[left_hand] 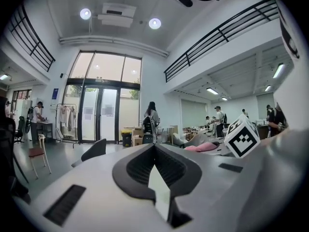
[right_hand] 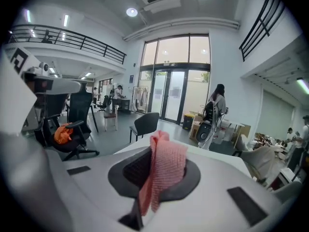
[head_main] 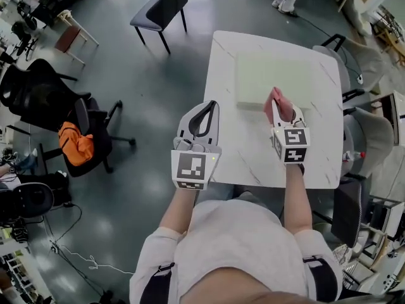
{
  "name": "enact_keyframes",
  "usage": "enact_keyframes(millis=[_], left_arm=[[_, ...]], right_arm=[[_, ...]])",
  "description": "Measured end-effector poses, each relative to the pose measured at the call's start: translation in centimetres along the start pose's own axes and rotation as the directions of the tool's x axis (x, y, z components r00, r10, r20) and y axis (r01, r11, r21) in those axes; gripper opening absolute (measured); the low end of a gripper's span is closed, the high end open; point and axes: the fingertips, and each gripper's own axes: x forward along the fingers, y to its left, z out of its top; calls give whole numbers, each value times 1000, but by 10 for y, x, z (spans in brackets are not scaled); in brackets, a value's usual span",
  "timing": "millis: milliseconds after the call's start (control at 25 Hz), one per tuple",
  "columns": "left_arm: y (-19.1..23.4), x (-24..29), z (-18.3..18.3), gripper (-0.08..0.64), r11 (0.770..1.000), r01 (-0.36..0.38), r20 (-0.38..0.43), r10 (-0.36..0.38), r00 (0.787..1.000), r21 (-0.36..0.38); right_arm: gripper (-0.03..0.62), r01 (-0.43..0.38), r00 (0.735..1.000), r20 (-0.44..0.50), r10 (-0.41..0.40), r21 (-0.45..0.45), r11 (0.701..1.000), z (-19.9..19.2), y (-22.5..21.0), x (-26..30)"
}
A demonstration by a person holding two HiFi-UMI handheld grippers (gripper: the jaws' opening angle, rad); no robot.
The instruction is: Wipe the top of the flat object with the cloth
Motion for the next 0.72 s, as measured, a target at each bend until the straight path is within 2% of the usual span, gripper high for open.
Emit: enact_keyframes(millis=[360, 720], left_arm=[[-94, 0, 27, 15, 993, 111, 40, -113, 993, 40], [-171, -34, 42, 15, 981, 170, 67, -176, 982, 88]], right_arm=[[31, 39, 990, 132, -41, 20, 999, 13, -38, -115], [31, 69, 960, 267, -84, 66, 995, 16, -52, -227]])
